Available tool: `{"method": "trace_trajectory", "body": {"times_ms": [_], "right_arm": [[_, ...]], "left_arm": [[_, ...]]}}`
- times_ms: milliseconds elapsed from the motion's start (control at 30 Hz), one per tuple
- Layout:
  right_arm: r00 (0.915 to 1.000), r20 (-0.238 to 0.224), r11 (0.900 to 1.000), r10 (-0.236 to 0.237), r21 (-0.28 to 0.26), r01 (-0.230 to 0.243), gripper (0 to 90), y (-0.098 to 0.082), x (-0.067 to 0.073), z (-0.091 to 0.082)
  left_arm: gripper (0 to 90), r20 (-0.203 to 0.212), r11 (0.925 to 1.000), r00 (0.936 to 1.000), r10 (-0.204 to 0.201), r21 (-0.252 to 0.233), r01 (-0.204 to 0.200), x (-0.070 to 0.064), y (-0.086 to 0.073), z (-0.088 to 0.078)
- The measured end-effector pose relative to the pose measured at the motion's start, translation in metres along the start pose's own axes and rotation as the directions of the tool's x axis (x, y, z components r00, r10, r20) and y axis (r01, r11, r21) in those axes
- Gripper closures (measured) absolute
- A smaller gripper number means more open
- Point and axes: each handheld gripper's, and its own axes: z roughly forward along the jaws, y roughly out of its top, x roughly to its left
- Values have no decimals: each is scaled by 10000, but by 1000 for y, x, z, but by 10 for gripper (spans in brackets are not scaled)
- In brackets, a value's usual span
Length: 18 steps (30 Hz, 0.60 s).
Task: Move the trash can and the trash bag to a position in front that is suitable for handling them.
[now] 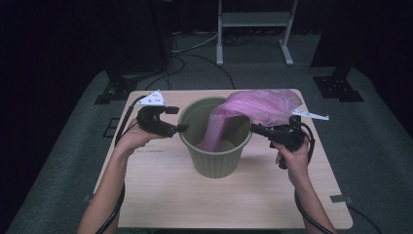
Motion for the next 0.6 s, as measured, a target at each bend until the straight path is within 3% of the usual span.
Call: {"method": "trace_trajectory", "body": {"times_ms": [100,467,600], "right_arm": [[9998,5,9996,-193,185,193,242,-1,3,7],[9922,-123,9885,-1243,857,1249,291,-2,26,17],[9929,509,9920,-1072,722,1034,296,1,23,15]], "left_arm": [[214,307,10000,9995,50,-39,-49,-3,-1,0],[219,595,9995,9978,-295,-117,303,-11,-4,-12],[189,-63,9992,9992,-387,-122,386,-7,-3,-14]]}}
